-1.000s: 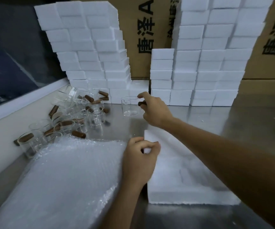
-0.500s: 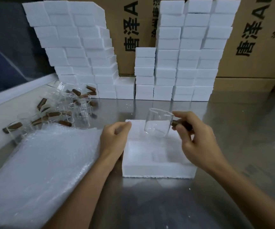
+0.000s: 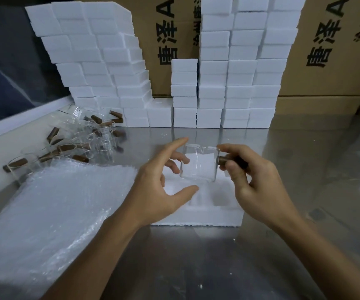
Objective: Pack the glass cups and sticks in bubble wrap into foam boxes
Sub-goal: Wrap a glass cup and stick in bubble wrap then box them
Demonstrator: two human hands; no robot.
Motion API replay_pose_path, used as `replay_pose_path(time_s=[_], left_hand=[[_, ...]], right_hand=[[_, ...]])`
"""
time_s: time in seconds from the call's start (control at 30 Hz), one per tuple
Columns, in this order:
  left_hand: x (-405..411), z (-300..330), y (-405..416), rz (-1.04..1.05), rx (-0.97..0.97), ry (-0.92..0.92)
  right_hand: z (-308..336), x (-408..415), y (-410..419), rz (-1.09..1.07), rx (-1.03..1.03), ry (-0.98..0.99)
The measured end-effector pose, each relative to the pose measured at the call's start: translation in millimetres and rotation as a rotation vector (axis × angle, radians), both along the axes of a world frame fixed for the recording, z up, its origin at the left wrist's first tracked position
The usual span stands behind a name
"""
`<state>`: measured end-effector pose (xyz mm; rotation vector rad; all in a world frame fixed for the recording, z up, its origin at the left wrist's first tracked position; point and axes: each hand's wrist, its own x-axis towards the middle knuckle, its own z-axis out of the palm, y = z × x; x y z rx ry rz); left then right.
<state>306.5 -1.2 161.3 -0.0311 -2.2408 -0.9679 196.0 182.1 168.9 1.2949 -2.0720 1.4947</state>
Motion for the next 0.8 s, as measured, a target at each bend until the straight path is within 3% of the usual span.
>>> replay_pose_path(time_s=[0.17, 0.5, 0.63, 0.8], left_hand=[[1, 6, 3, 0.025, 0.088, 0.047], [1, 3, 1, 0.063, 0.067, 0.060], [-1, -1, 2, 0.080, -0.015, 0.046], [8, 6, -3, 0.135, -0.211, -0.022]], right_hand=[[0, 2, 0, 0.017, 0.008, 0.035], [-8, 7, -4, 0.026, 0.144, 0.243], [-9, 9, -7, -0.124, 0.155, 0.318], [-12, 11, -9, -0.100, 0.107, 0.300]])
